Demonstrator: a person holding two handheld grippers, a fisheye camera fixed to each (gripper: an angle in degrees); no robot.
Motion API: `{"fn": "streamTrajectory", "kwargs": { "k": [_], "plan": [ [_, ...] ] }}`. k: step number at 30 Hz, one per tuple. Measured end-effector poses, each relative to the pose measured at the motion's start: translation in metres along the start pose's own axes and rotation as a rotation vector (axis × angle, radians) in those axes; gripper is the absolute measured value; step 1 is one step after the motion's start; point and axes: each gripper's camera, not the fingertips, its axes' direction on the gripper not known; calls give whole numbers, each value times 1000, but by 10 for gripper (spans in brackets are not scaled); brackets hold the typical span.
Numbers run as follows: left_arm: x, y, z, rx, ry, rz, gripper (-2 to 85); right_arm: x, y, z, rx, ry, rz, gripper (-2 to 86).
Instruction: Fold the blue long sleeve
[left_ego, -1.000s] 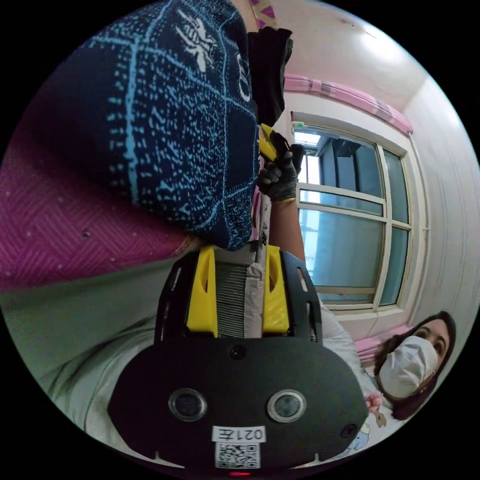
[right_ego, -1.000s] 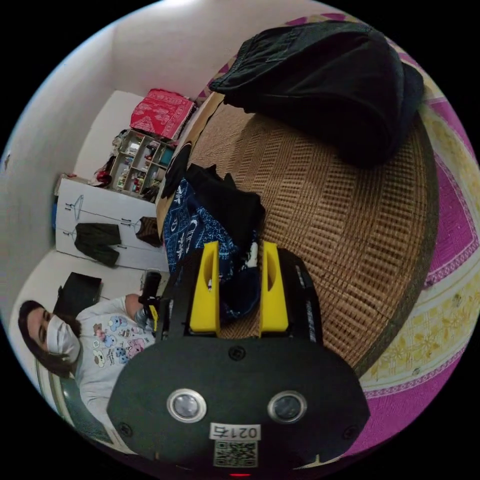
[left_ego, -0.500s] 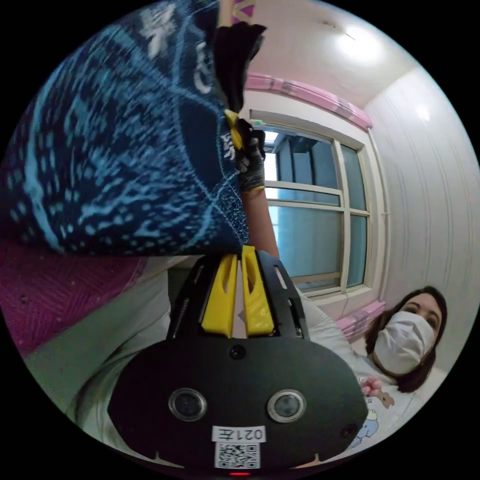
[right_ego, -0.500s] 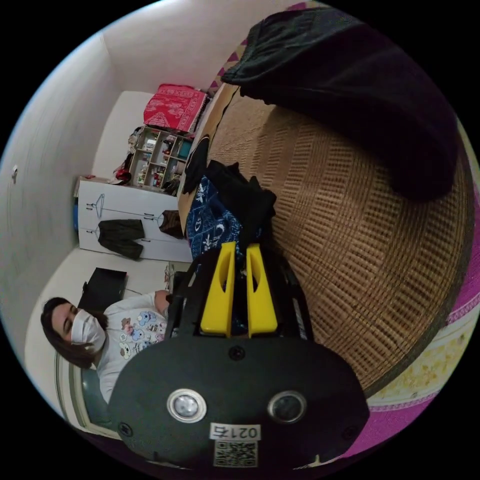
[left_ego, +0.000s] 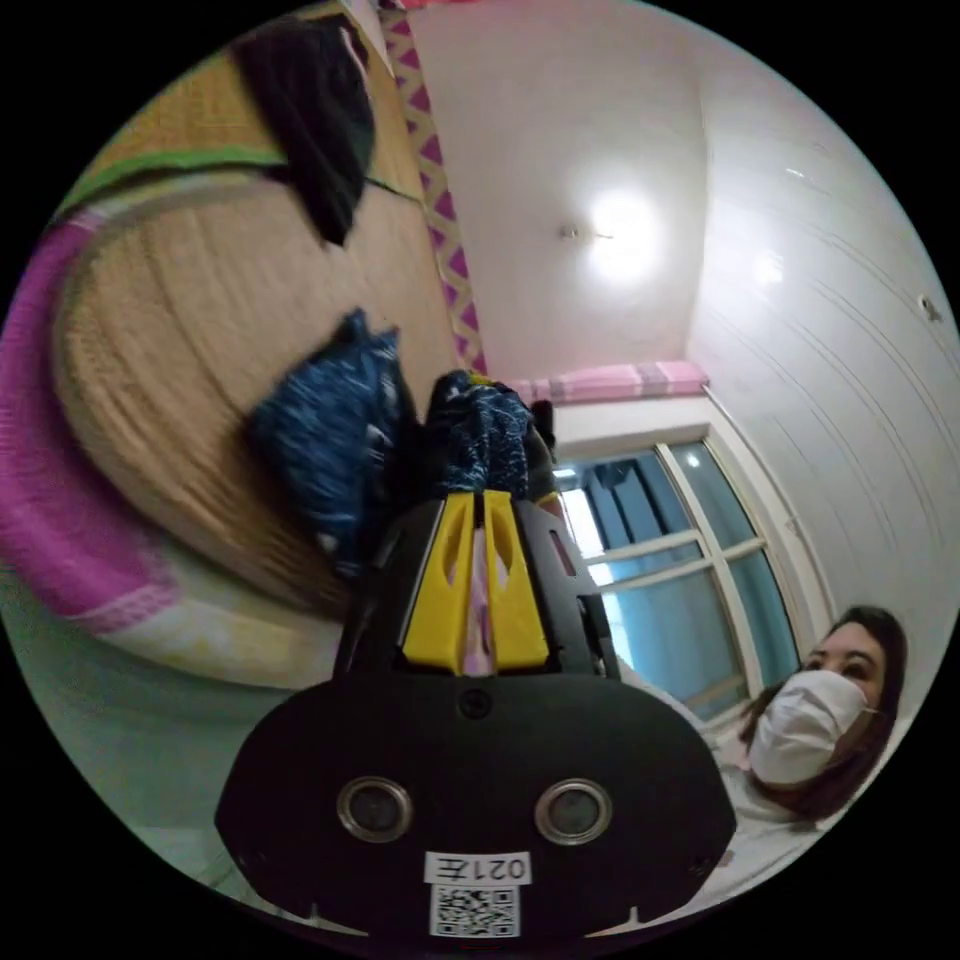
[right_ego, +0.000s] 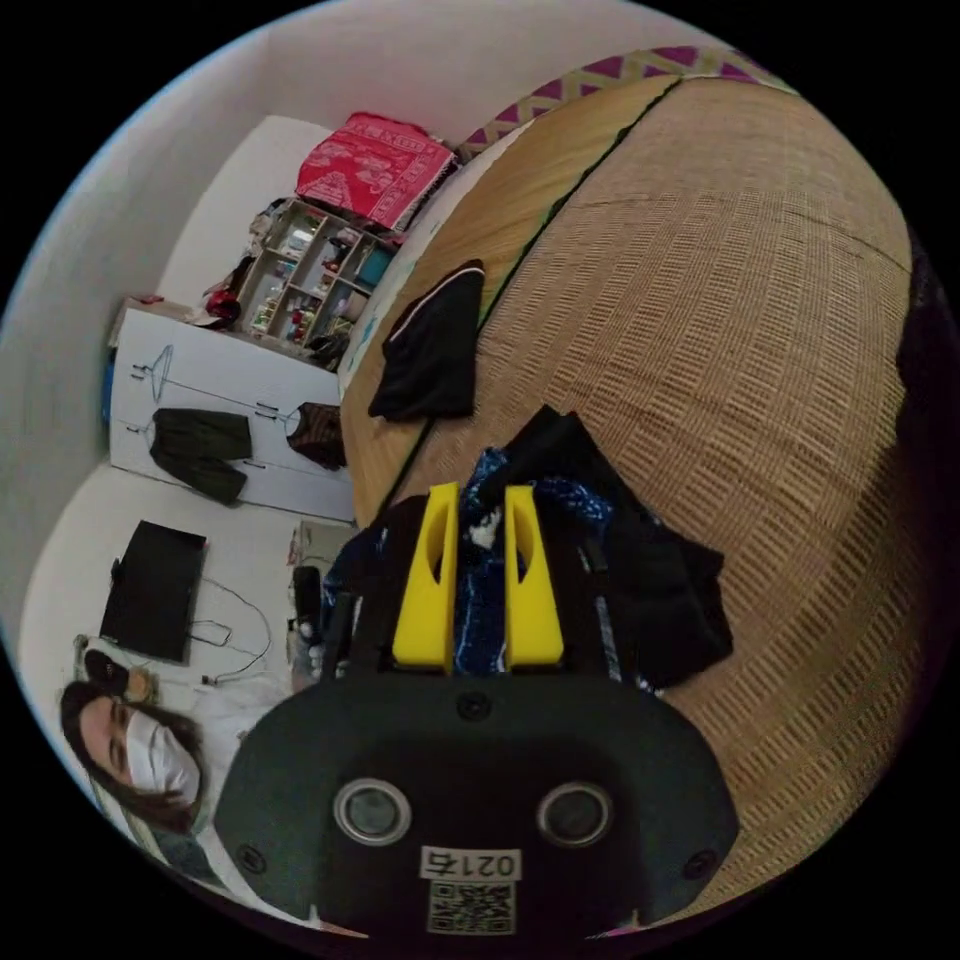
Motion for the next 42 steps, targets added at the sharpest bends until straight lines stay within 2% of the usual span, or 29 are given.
{"fn": "streamTrajectory", "kwargs": {
  "k": [2,4,6,10,12,14,16,17,19,22,23,26,29,31,33,37,42],
  "plan": [
    [-25,-10,-30,106,-120,-56,-4,2,-14,27,22,87,35,106],
    [-35,-11,-51,150,-163,-73,-1,-1,-16,36,62,135,23,105],
    [-27,-12,-65,174,-214,0,4,-20,-4,35,79,180,-73,91],
    [25,-29,-53,108,-400,339,55,-73,33,49,-20,189,-332,68],
    [44,-40,-34,61,-470,462,75,-108,68,79,-131,194,-505,63],
    [45,-59,-5,-65,-594,485,71,-125,97,106,-170,261,-611,63],
    [31,-70,6,-130,-715,412,57,-129,124,134,-214,358,-673,64],
    [22,-74,3,-146,-713,380,48,-122,139,149,-228,407,-682,63],
    [12,-78,-9,-136,-622,327,42,-106,156,150,-157,415,-663,58],
    [13,-83,-27,-107,-556,286,32,-81,163,110,-84,289,-523,56],
    [20,-84,-33,-84,-527,317,31,-71,167,83,10,266,-478,59],
    [35,-90,-41,-72,-508,399,47,-28,170,13,252,312,-258,94],
    [36,-104,-53,-41,-469,378,81,41,164,-29,351,237,5,126],
    [36,-112,-68,28,-433,347,88,81,159,-36,346,98,100,134],
    [35,-119,-74,1,-388,325,98,118,154,-33,335,-74,173,137],
    [26,-133,-53,-222,-379,277,135,141,143,-29,342,-185,192,137],
    [32,-150,-39,-303,-397,291,113,158,118,-23,308,-258,203,119]
  ]
}}
